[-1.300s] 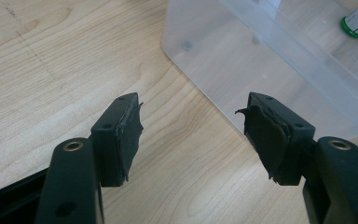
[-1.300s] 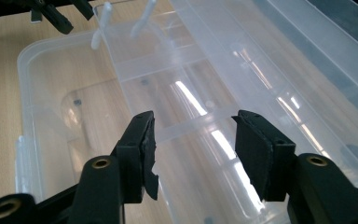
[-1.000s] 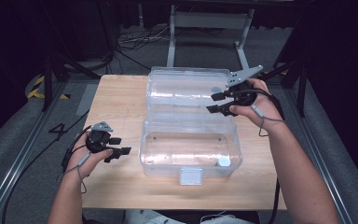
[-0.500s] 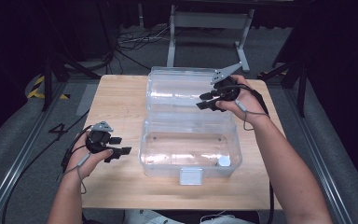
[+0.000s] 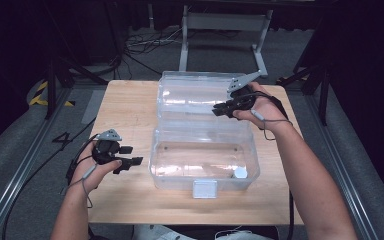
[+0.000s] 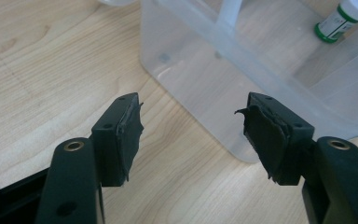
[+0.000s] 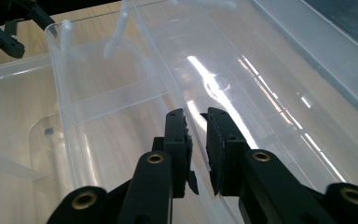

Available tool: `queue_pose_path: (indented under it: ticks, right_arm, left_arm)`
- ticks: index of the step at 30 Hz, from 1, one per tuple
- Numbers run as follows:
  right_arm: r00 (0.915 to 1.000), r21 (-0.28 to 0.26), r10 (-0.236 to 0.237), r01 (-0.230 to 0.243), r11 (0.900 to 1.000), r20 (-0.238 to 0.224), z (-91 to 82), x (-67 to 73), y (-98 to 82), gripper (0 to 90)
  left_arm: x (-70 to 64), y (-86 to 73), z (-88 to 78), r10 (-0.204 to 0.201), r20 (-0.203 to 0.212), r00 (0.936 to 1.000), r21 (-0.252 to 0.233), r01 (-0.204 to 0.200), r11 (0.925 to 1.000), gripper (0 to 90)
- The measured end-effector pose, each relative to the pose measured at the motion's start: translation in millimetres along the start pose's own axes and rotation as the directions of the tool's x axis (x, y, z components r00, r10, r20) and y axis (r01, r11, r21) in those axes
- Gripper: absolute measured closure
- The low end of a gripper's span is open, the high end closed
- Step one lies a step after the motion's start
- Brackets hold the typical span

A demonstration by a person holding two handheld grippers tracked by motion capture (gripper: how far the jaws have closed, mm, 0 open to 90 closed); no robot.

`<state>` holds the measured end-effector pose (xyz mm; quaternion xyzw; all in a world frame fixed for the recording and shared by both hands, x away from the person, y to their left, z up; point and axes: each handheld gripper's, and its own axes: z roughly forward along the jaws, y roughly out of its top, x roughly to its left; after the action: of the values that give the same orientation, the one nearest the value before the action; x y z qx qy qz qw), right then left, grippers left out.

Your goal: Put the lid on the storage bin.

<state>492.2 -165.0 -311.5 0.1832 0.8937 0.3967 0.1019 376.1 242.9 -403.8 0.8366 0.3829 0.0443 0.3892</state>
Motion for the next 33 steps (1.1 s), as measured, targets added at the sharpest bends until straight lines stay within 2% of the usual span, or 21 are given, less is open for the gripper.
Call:
queue_pose_path:
  ticks: [2,4,7,12,22,24,26,33]
  right_arm:
    - [1.0000,-0.003,0.001,-0.001,1.000,0.001,-0.1,0.0,-0.6,79.2]
    - [1.0000,-0.006,0.004,-0.004,1.000,0.001,0.2,0.8,-0.9,79.3]
    - [1.0000,-0.009,0.001,-0.001,1.000,0.007,0.6,2.2,-0.9,79.3]
    - [1.0000,-0.011,0.003,-0.003,1.000,0.009,0.4,2.8,-1.1,79.4]
    - [0.9999,-0.022,0.011,-0.010,1.000,0.012,-0.8,4.0,-3.5,79.5]
    - [0.9999,-0.022,0.011,-0.011,1.000,0.012,-0.9,4.1,-3.5,79.6]
    - [0.9999,-0.022,0.012,-0.011,1.000,0.012,-0.8,4.4,-3.5,79.6]
    - [0.9999,-0.022,0.007,-0.007,1.000,0.009,-0.9,4.6,-3.8,79.5]
  left_arm:
    - [-5.3,3.8,-3.3,0.009,0.036,0.9993,-0.018,-0.009,0.9998,37.1]
    - [-7.7,5.3,-4.1,0.014,0.048,0.9987,-0.029,-0.012,0.9995,37.1]
    - [-16.8,10.8,-6.6,0.051,0.071,0.9962,-0.041,-0.048,0.9980,37.1]
    - [-27.7,16.1,-8.0,0.080,0.090,0.9927,-0.055,-0.075,0.9956,37.1]
    - [-45.6,23.2,0.4,0.138,0.135,0.9811,-0.042,-0.133,0.9902,37.1]
    - [-47.8,23.6,1.8,0.139,0.141,0.9803,-0.043,-0.134,0.9901,37.1]
    - [-52.5,25.2,5.7,0.155,0.151,0.9763,-0.033,-0.152,0.9878,37.1]
    - [-61.7,26.8,18.4,0.175,0.179,0.9683,-0.007,-0.176,0.9843,37.1]
